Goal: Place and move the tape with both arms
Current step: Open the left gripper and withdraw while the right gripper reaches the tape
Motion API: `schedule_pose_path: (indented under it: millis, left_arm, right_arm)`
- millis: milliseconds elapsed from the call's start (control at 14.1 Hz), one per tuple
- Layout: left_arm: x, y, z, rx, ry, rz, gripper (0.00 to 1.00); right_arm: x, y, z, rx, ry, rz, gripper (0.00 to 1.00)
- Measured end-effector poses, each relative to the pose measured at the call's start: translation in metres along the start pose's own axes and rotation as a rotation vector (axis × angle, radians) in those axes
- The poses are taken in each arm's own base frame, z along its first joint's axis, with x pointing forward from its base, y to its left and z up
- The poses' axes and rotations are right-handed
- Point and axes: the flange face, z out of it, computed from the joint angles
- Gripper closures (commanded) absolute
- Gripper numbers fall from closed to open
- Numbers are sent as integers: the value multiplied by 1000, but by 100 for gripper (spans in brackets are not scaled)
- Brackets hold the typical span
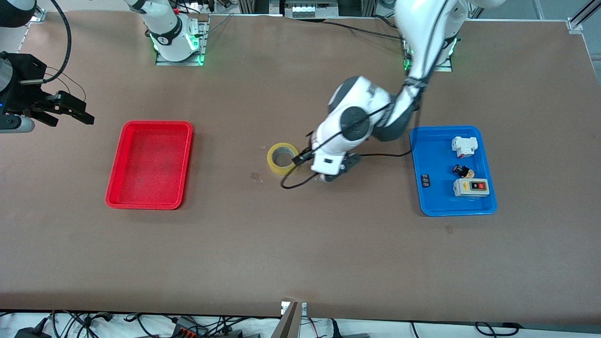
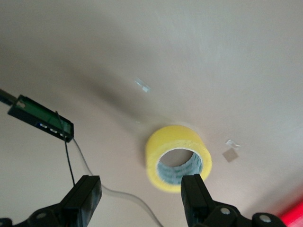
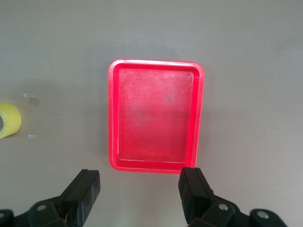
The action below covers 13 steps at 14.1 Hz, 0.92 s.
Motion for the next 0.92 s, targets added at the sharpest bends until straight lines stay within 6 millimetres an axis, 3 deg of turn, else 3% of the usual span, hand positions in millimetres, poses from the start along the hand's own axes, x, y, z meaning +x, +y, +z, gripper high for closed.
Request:
schedule_pose_path:
  millis: [142, 213, 284, 427, 569, 640, 782, 924]
  left_arm:
    - [40, -46, -83, 60, 44, 32, 0]
    - [60, -75, -115, 106, 50, 68, 0]
    - [79, -102, -138, 148, 44, 114, 0]
    - [118, -156, -174, 211, 32, 207, 0]
    - [147, -200, -205, 226, 36, 279, 0]
    - [155, -220, -220, 222, 38, 317, 0]
    - [161, -260, -251, 209, 27, 410, 0]
    - [156, -289, -279, 224, 44, 511, 0]
  right_arm:
    - [-3, -1, 3, 1, -29, -2, 0]
    - [-3, -4, 8, 4, -48, -8, 0]
    - [1, -12, 18, 10, -69, -22, 0]
    - [16, -42, 57, 50, -136, -65, 0]
    - [37, -89, 108, 80, -179, -130, 0]
    - [45, -123, 131, 76, -180, -177, 0]
    - [50, -192, 169, 62, -165, -232, 0]
    - [48, -247, 200, 53, -145, -256, 0]
